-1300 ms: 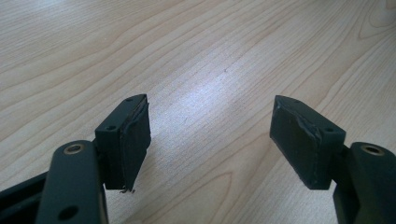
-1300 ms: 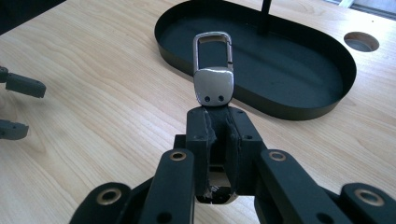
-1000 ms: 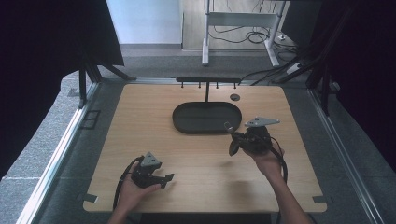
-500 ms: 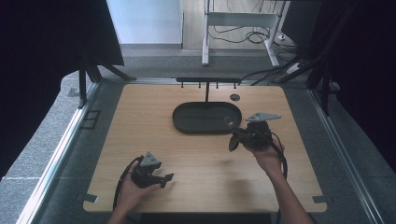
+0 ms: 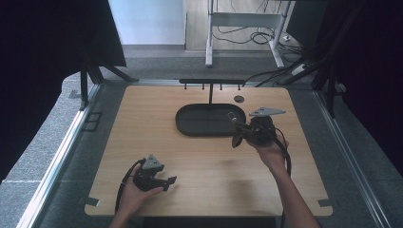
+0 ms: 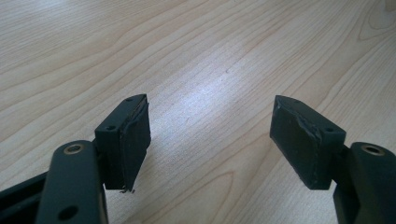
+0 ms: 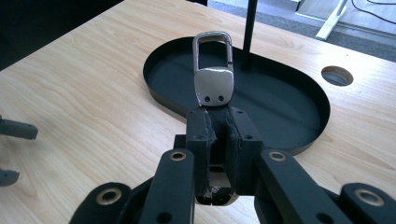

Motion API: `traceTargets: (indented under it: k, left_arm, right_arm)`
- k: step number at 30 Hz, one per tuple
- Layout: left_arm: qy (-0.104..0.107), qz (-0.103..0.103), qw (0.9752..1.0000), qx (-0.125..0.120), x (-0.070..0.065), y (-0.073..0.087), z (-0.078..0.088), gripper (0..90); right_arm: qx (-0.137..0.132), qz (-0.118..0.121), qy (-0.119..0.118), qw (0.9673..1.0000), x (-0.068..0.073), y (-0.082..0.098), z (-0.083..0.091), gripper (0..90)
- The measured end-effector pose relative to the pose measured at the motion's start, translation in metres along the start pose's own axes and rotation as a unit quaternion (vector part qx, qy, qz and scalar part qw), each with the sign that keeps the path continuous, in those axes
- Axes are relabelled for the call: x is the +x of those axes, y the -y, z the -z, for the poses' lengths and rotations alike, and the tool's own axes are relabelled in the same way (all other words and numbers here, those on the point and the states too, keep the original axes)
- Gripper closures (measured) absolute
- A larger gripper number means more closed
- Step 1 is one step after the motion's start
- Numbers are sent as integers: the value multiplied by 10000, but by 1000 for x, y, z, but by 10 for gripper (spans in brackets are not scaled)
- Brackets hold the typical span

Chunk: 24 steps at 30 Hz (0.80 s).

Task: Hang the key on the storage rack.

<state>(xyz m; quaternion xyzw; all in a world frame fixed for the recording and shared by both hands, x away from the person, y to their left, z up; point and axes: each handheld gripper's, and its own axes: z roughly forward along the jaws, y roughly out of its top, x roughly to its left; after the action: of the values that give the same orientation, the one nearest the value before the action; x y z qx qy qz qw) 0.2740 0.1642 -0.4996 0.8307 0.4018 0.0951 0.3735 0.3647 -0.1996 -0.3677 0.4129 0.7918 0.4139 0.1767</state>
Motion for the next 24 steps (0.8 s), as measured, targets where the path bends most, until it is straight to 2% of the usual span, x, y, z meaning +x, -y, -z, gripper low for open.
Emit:
traceTargets:
  k: [9,24]
  left_arm:
    - [2,-14,10000,2,0,0,1,296]
    - [2,1,10000,-7,2,0,2,296]
  right_arm:
    - [61,-41,128,9999,-9,-5,-10,806]
    - [-38,-176,382,9991,-30,-19,-29,806]
